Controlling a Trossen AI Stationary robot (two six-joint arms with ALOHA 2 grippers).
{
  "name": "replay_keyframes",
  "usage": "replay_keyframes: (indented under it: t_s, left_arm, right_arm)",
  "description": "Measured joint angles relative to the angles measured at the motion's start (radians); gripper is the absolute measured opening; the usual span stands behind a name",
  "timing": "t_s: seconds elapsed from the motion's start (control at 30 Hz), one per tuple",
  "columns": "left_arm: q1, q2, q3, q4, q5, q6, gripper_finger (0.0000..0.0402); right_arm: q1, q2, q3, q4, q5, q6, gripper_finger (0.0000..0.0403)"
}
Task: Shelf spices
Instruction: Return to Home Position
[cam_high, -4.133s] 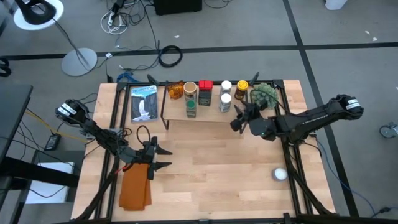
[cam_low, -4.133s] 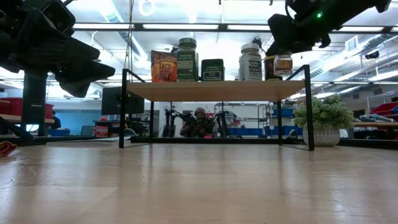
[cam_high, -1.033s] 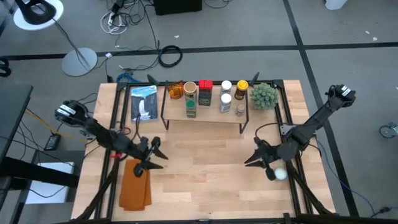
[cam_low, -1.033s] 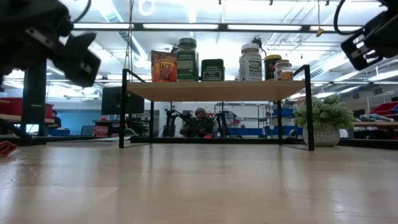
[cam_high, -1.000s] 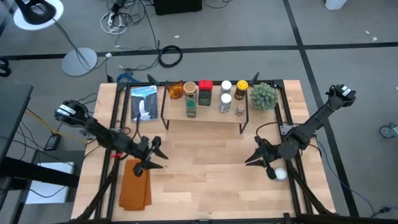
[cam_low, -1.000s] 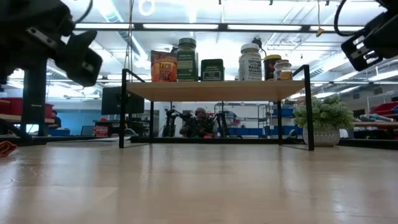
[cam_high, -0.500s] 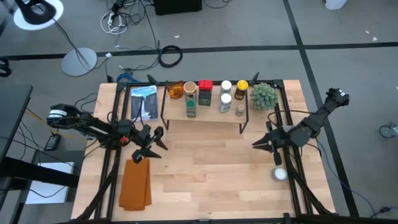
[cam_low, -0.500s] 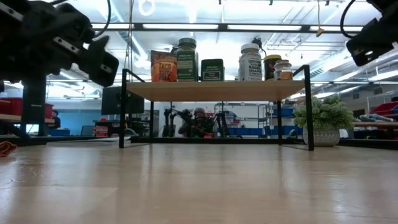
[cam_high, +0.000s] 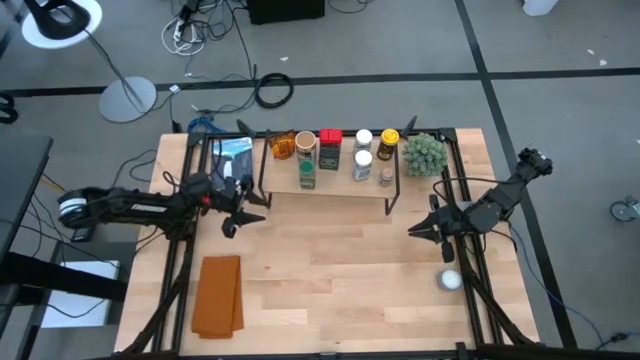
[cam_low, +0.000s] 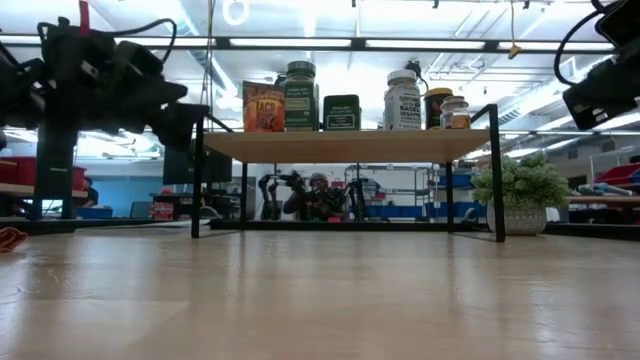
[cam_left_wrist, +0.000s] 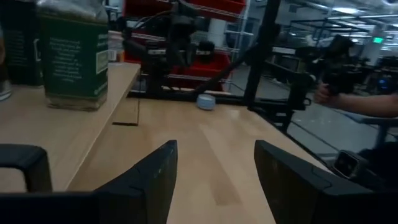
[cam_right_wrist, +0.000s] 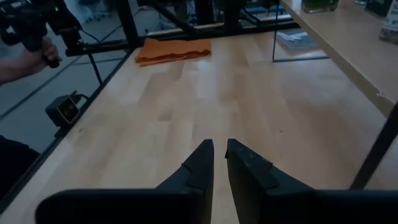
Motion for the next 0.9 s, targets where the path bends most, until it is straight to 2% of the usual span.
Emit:
replay_keyframes:
  t_s: [0.17,0.3,0.37,0.5,0.57,0.73,0.9]
  left_arm:
    - [0.028,-0.070,0.000,0.062,0.094,-0.101,0.0219]
    - [-0.020,-0.126,0.000,0.097,0.108,-0.184,0.0219]
    - [-0.048,-0.143,0.000,0.072,0.059,-0.191,0.0219]
    - [-0.090,-0.146,0.002,-0.040,-0.152,-0.159,0.0219]
    - [-0.100,-0.144,0.022,-0.123,-0.218,-0.134,0.0219]
    - [-0.102,-0.145,0.095,-0.172,-0.238,-0.080,0.0219]
    - [-0.102,-0.146,0.121,-0.118,-0.233,-0.079,0.0219]
  right_arm:
    - [0.000,-0.049,0.000,-0.017,0.002,-0.022,0.0047]
    - [0.000,-0.067,0.000,-0.025,0.002,-0.026,0.0047]
    - [0.000,-0.067,0.000,-0.024,0.002,-0.036,0.0046]
    - [0.000,-0.067,0.000,-0.024,0.002,-0.036,0.0045]
    - [0.000,-0.067,0.000,-0.024,0.002,-0.033,0.0046]
    - [0.000,-0.067,0.000,-0.022,-0.003,-0.023,0.0047]
    - [0.000,-0.067,0.000,-0.018,-0.005,-0.026,0.0045]
